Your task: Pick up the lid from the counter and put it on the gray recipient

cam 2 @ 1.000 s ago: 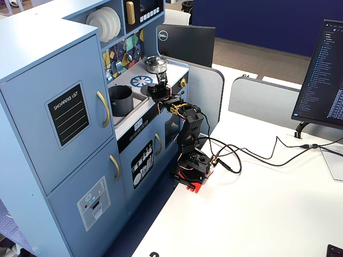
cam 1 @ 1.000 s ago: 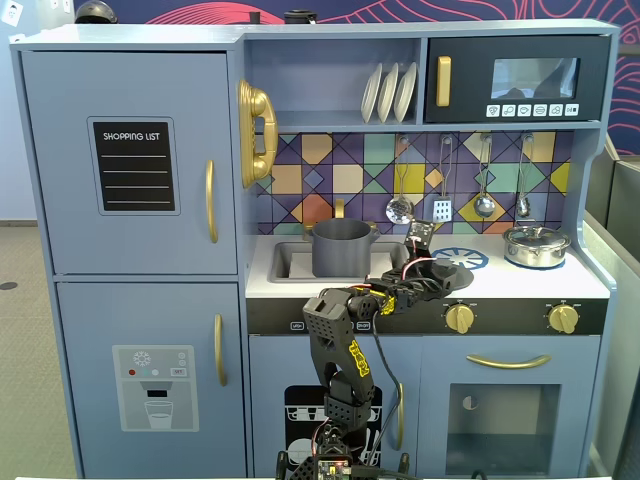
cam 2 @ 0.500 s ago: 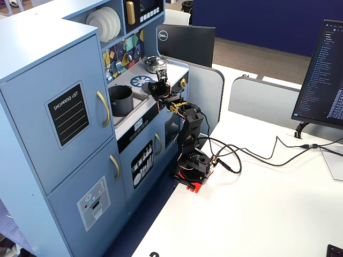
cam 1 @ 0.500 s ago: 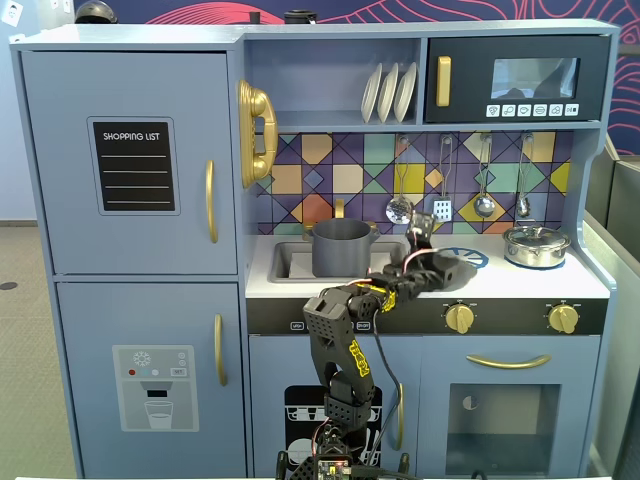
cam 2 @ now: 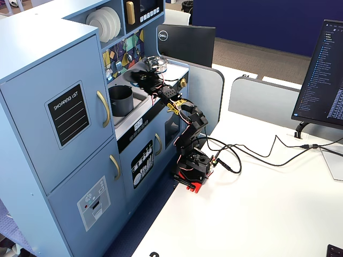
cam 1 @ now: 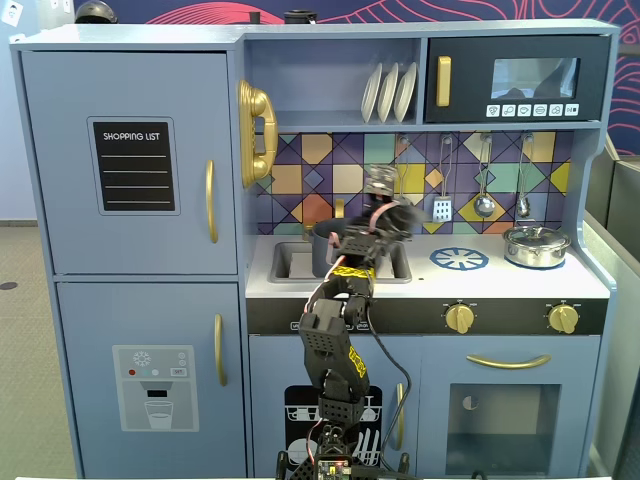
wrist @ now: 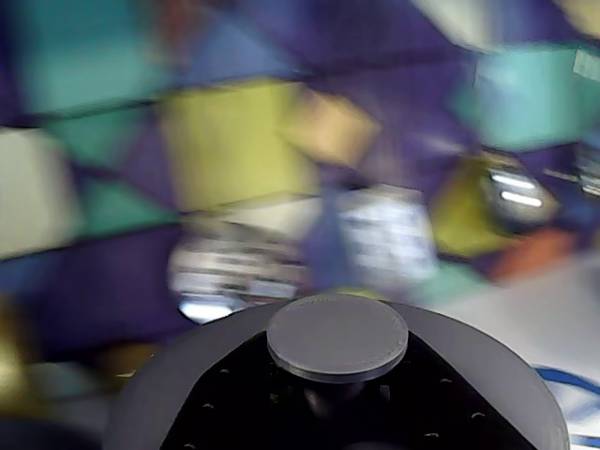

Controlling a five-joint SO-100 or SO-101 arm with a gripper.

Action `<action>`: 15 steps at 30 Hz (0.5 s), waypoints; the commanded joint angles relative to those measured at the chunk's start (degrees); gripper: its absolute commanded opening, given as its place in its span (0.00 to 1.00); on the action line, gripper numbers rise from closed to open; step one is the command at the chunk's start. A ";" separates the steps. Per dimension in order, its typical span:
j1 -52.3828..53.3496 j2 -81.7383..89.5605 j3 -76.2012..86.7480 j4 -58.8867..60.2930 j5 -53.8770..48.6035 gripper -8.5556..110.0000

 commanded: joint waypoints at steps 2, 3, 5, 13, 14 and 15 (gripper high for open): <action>-7.21 4.31 -4.31 0.88 -0.35 0.07; -8.26 4.31 -3.87 0.79 -0.53 0.07; -10.20 4.13 -2.90 0.70 -0.53 0.07; -13.27 2.90 1.32 -1.93 -1.23 0.07; -13.36 2.81 1.76 -2.29 -1.23 0.07; -13.45 2.64 2.29 -2.55 -1.32 0.07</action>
